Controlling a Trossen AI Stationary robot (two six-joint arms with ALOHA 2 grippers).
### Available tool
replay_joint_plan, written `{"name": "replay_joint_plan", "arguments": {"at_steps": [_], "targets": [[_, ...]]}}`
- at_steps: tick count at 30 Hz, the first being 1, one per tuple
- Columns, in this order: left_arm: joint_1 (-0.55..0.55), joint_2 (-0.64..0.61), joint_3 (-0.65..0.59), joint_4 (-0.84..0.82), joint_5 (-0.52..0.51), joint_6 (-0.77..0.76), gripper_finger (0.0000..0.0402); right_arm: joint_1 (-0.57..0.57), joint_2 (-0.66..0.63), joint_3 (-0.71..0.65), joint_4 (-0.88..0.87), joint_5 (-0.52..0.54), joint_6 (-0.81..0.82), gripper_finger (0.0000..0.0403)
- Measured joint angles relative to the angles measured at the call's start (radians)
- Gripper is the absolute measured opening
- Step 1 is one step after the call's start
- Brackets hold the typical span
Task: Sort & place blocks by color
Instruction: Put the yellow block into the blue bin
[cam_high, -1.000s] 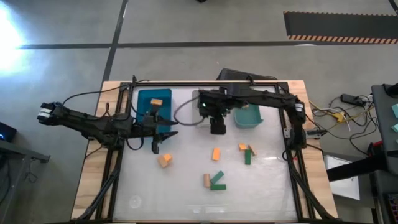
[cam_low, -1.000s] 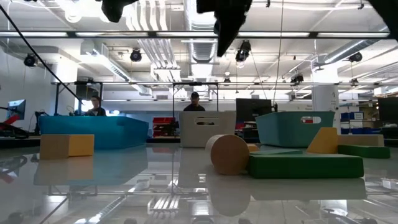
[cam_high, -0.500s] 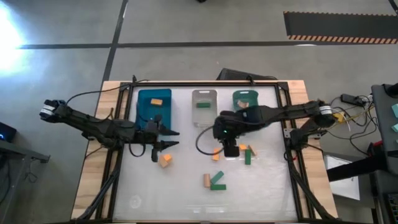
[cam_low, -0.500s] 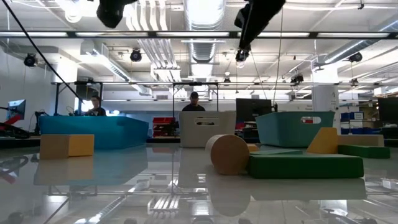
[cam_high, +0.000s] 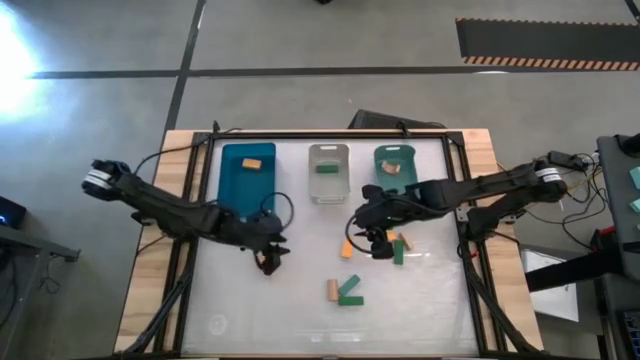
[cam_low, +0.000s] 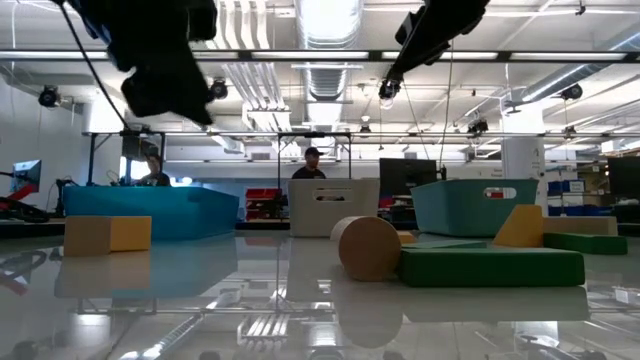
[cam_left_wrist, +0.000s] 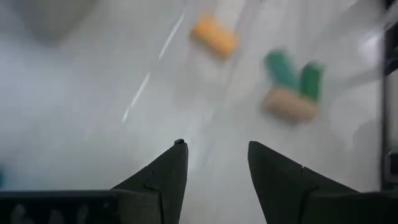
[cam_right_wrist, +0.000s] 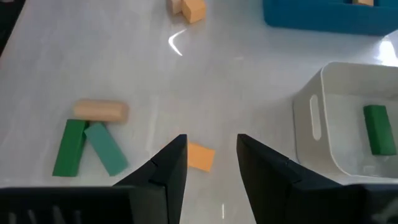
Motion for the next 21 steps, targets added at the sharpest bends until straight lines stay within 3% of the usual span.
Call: {"name": "replay_joint_plan", "arguments": {"at_steps": [9,15,21], "targets": [[0.000,0.235,0.220,-0.471,0.135,-0.124,0.0153,0.000,-0.058,-0.104,0.089,0.000,0.000,0.0125],[0.003,0.325,0.298,-0.546,0.144,-0.091,0.0153,0.000,-0.065,-0.146,0.108,-0.001,0.000,0.0129],[0.010,0.337,0.286,-0.545,0.173,-0.079,0.0157,0.000,-0.066,-0.175,0.129,-0.001,0.000,0.0126]]}}
